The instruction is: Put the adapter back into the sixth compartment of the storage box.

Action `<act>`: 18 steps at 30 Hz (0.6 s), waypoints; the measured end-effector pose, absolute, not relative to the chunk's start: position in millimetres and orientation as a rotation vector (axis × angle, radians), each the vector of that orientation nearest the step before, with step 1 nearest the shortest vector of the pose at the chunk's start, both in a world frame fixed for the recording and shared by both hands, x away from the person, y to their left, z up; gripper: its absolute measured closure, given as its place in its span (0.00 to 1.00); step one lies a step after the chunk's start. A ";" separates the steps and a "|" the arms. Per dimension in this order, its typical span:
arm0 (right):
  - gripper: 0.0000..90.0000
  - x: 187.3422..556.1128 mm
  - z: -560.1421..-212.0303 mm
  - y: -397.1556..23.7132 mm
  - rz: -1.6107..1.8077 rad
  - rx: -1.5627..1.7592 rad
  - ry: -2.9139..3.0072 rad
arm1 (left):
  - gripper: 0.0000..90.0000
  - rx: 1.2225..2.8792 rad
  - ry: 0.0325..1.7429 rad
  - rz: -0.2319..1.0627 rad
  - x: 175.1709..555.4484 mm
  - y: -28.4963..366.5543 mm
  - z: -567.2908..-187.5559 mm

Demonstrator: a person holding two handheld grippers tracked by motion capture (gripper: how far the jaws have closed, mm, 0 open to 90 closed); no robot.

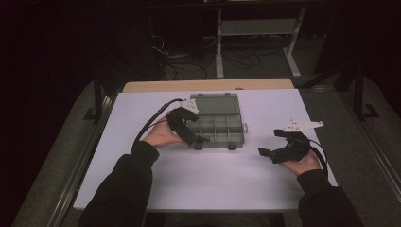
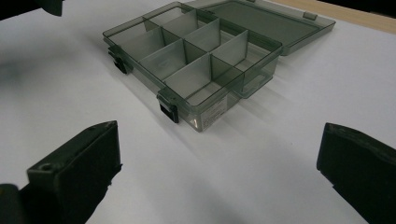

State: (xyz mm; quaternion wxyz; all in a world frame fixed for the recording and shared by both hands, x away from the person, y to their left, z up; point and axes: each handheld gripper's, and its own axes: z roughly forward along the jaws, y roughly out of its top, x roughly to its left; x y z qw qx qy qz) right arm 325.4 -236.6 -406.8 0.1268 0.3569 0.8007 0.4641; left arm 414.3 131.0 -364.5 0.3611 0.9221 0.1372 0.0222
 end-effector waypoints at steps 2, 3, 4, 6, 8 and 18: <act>0.00 325.3 -406.7 -236.8 1.351 1.038 2.329 | 0.00 2.370 0.359 0.062 412.2 134.3 -360.6; 0.00 325.2 -406.6 -236.8 1.351 1.038 2.328 | 0.00 2.373 0.359 0.066 411.4 135.6 -359.4; 0.00 325.2 -406.6 -236.8 1.351 1.037 2.327 | 0.00 2.371 0.362 0.068 410.4 136.7 -358.6; 0.00 325.2 -406.6 -236.9 1.351 1.038 2.328 | 0.00 2.368 0.361 0.075 409.0 139.3 -356.9; 0.00 325.1 -406.6 -236.9 1.349 1.038 2.327 | 0.00 2.364 0.367 0.085 407.3 141.9 -355.2; 0.00 324.9 -406.7 -236.9 1.347 1.040 2.326 | 0.00 2.352 0.376 0.122 400.6 155.0 -349.1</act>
